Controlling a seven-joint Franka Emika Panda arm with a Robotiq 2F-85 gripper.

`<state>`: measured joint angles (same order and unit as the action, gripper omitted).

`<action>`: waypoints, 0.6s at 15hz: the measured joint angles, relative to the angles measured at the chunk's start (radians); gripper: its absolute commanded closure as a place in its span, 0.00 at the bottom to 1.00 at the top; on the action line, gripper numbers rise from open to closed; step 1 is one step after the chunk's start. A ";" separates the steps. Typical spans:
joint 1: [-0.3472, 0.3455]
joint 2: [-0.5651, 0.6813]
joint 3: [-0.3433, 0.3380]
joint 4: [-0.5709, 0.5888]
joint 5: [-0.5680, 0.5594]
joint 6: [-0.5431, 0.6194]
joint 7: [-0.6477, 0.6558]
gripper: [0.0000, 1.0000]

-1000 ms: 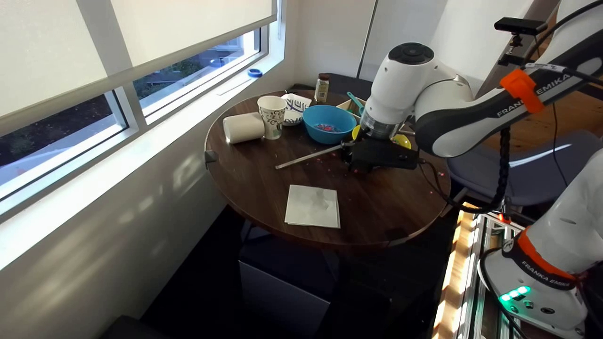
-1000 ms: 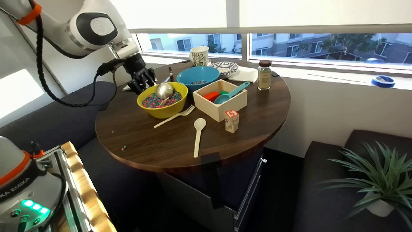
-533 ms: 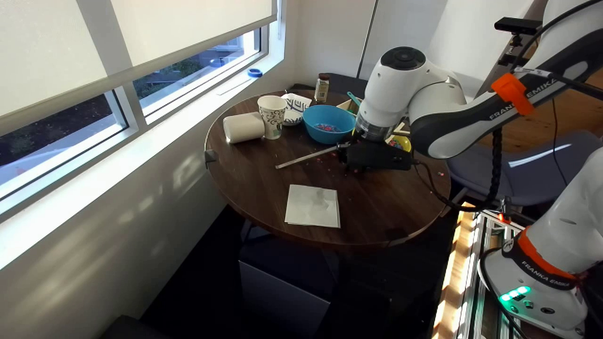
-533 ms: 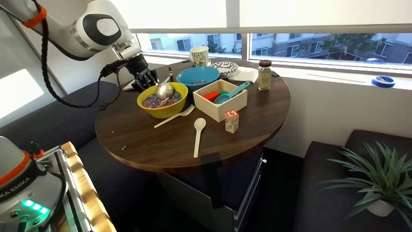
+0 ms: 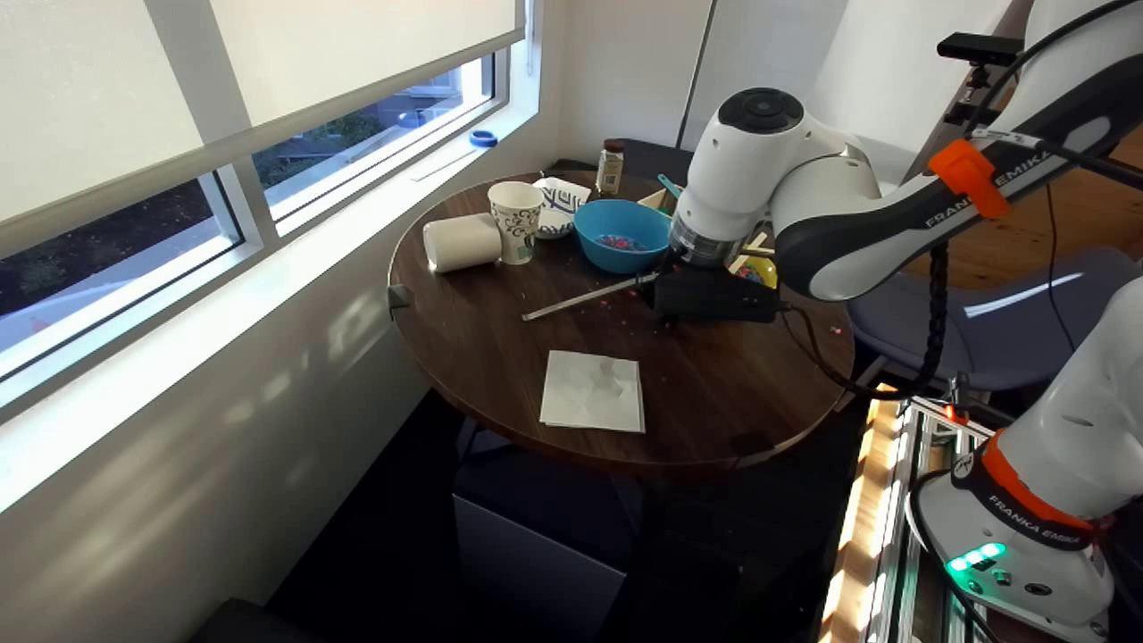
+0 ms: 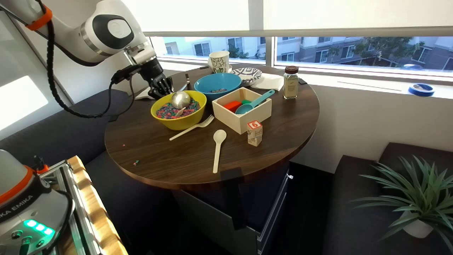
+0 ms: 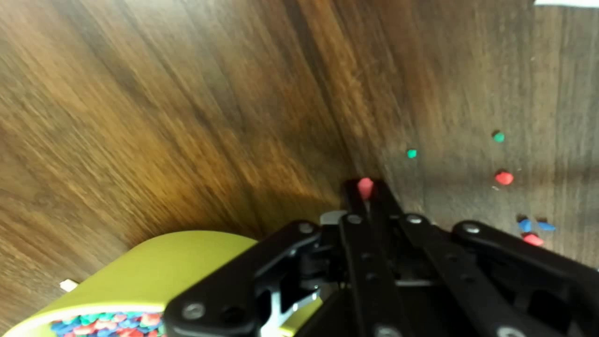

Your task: Pick up one small orange substance from the table and put it in the yellow bowl

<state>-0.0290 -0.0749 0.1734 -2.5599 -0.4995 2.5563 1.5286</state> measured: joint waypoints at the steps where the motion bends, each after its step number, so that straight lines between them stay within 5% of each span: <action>1: 0.003 0.000 -0.001 0.000 0.000 0.000 0.000 0.97; 9: 0.069 -0.076 0.012 -0.011 0.005 -0.012 0.003 0.97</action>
<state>0.0403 -0.1511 0.1855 -2.5713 -0.4948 2.5442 1.5315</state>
